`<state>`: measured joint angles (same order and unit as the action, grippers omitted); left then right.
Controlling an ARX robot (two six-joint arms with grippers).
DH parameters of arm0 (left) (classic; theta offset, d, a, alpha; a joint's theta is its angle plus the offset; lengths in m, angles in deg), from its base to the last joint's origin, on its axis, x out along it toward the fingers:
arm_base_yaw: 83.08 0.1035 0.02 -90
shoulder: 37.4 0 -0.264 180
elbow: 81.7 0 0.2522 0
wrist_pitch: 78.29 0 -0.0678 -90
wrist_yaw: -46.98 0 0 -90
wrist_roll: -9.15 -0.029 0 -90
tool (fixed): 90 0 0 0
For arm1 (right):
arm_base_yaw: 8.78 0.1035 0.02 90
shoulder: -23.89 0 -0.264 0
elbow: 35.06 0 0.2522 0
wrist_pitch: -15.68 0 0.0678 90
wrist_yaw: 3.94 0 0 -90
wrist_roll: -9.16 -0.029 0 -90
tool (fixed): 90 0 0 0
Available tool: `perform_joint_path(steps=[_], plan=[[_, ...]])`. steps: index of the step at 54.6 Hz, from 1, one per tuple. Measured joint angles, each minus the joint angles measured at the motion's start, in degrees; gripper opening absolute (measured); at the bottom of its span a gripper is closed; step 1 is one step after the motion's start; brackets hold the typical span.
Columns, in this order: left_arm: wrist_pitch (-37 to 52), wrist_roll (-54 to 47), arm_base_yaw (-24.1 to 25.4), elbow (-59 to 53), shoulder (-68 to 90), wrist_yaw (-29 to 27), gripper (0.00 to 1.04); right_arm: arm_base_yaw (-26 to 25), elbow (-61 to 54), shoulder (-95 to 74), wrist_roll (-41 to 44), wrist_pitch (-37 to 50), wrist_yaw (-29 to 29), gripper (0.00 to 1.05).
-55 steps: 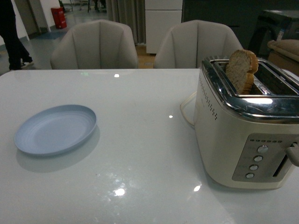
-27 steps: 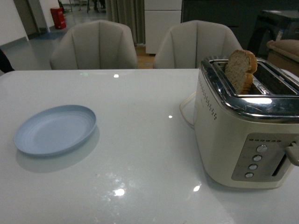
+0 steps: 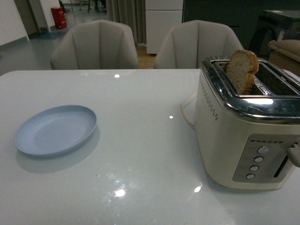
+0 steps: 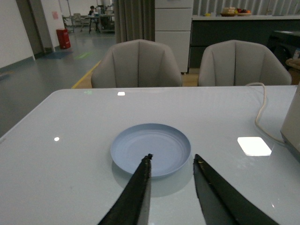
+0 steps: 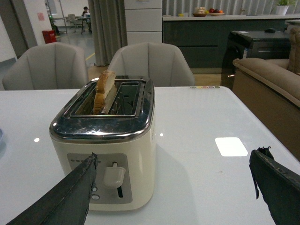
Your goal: Left arm holds plate, right arm toasts bread
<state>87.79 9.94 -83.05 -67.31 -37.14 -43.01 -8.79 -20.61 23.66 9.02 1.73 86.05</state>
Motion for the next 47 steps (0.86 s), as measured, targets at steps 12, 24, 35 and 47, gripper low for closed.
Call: perform_joint_path(steps=[12, 24, 35, 47], plan=[[0.0, 0.0, 0.0, -0.02, 0.0, -0.02, 0.69, 0.0, 0.0, 0.0, 0.0, 0.0, 0.0, 0.98], [0.0, -0.07, 0.0, 0.0, 0.0, 0.0, 0.98, 0.0, 0.0, 0.0, 0.0, 0.0, 0.0, 0.98], [0.0, -0.07, 0.0, 0.0, 0.0, -0.02, 0.98, 0.0, 0.0, 0.0, 0.0, 0.0, 0.0, 0.98], [0.0, -0.07, 0.0, 0.0, 0.0, -0.02, 0.98, 0.0, 0.0, 0.0, 0.0, 0.0, 0.0, 0.98]])
